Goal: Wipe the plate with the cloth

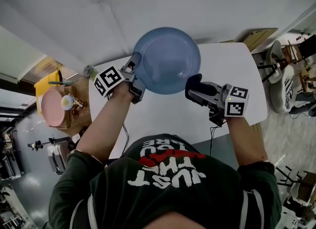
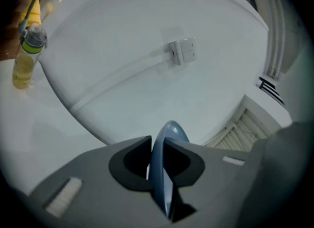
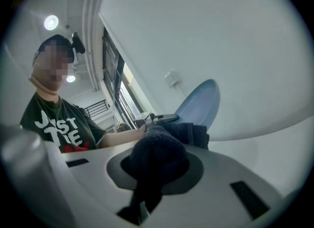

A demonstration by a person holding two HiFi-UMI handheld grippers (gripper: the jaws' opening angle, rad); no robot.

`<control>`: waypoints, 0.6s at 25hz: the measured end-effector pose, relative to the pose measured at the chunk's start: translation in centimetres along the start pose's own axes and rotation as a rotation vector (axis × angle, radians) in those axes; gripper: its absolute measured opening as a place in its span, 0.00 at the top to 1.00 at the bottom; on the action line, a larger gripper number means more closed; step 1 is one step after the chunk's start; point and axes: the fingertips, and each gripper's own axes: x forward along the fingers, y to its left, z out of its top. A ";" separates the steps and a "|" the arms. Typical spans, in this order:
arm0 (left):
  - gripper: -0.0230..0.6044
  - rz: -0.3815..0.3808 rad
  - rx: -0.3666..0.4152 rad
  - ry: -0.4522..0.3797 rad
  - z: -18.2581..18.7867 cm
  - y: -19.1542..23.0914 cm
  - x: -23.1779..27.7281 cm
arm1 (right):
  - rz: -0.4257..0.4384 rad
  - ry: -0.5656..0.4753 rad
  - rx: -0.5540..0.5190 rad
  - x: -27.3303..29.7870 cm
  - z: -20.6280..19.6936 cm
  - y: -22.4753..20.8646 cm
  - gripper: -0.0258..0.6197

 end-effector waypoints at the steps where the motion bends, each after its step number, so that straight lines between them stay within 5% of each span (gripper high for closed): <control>1: 0.90 -0.002 -0.023 -0.009 -0.1 0.1 0.0 | -0.014 -0.028 -0.021 0.5 -0.1 0.3 0.88; 4: 0.90 -0.010 -0.070 0.000 -1.0 0.0 0.2 | -0.066 -0.058 -0.136 2.2 -0.9 1.1 0.88; 10: 0.93 -0.035 -0.150 0.093 -4.8 -0.8 0.9 | -0.195 0.041 -0.487 5.6 -2.9 1.3 0.88; 15: 0.92 -0.118 -0.143 0.195 -7.7 -4.5 1.8 | -0.262 0.078 -0.564 8.4 -3.4 -0.2 0.88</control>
